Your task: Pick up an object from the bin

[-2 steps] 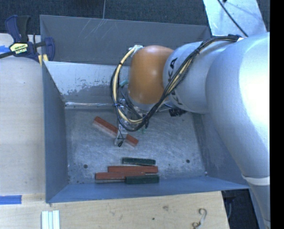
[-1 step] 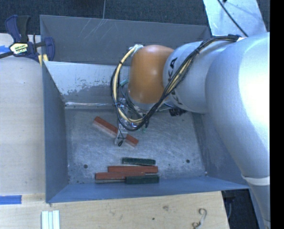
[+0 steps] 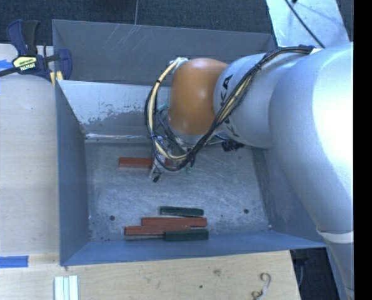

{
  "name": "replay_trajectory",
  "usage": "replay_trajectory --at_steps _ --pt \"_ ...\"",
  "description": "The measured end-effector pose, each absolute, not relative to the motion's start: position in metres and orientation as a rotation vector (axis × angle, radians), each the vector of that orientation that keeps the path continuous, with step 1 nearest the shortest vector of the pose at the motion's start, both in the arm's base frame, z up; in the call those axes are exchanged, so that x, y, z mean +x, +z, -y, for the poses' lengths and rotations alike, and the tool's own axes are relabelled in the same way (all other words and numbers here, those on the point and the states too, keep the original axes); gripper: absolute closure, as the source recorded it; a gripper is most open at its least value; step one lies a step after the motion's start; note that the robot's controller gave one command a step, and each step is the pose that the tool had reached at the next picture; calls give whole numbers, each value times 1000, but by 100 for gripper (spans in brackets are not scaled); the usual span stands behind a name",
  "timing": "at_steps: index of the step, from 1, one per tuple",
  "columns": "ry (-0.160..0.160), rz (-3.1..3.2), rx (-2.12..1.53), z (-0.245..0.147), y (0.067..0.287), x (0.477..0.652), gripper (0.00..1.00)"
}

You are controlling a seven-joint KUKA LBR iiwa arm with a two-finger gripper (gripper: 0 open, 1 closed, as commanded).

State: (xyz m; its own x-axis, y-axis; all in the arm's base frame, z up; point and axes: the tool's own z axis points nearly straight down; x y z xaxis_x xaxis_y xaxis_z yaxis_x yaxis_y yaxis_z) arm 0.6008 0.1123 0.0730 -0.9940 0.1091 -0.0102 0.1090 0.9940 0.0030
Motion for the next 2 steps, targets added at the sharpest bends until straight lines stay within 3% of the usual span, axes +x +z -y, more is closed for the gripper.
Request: replay_trajectory --at_steps 1,2 --pt "3 -3129 175 -112 113 603 100" --pt "2 -3130 178 -111 119 604 100"
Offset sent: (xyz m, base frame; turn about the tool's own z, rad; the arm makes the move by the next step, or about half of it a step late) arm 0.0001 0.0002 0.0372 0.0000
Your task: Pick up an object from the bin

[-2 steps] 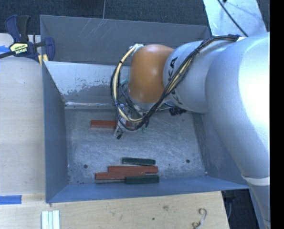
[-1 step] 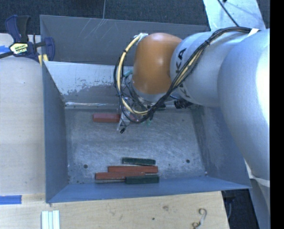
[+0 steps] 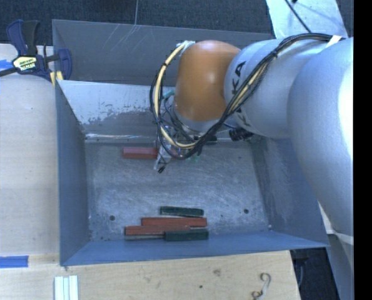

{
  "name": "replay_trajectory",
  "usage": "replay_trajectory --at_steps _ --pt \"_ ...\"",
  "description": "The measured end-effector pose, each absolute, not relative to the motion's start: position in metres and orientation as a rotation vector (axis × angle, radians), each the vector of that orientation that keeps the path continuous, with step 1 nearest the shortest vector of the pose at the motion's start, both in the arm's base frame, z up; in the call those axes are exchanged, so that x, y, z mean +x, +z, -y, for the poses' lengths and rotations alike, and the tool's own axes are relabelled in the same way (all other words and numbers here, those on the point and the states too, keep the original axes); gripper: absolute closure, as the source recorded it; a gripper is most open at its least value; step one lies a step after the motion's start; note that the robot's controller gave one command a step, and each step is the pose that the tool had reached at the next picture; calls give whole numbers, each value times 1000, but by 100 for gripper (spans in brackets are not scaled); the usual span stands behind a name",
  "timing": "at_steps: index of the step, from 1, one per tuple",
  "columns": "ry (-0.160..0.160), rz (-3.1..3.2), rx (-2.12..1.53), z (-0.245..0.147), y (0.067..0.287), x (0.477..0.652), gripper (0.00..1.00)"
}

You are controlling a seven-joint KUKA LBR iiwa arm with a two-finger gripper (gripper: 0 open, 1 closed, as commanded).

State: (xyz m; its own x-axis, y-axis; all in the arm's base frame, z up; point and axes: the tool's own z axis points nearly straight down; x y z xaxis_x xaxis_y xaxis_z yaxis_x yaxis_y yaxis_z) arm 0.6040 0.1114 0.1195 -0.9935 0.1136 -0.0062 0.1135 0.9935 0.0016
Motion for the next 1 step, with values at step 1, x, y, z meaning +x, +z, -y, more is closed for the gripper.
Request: replay_trajectory --at_steps 1 --pt "2 -3130 182 -111 132 605 100"
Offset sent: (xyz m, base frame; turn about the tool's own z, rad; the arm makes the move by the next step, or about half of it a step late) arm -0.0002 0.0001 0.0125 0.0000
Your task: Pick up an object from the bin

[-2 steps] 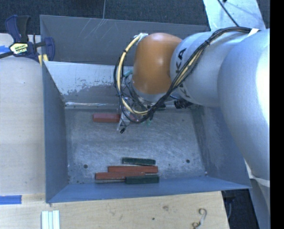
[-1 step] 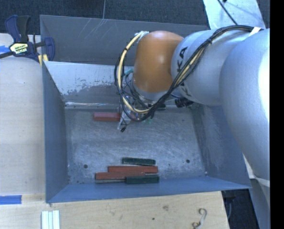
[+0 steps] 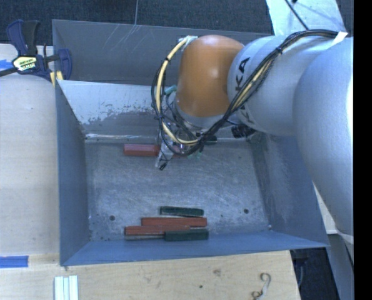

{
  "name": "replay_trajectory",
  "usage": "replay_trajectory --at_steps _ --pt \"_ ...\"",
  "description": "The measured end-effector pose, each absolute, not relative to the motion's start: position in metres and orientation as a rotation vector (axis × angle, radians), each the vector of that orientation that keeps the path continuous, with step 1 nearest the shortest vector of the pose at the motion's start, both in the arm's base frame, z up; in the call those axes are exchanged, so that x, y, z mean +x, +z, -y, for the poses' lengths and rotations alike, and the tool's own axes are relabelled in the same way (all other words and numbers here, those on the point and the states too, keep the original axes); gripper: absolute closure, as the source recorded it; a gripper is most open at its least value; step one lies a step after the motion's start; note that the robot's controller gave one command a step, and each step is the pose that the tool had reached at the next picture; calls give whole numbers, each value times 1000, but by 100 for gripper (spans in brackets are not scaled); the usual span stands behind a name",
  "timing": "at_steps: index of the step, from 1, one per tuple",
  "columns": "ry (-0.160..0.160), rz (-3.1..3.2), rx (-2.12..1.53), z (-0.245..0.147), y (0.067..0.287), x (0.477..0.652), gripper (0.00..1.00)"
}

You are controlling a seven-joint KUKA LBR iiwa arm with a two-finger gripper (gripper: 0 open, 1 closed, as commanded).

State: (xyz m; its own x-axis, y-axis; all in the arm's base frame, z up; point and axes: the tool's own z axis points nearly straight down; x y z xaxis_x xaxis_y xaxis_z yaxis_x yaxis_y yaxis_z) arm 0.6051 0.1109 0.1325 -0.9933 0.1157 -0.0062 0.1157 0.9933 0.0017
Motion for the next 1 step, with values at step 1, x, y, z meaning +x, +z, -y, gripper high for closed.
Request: replay_trajectory --at_steps 1 --pt "4 -3125 184 -110 202 608 100"
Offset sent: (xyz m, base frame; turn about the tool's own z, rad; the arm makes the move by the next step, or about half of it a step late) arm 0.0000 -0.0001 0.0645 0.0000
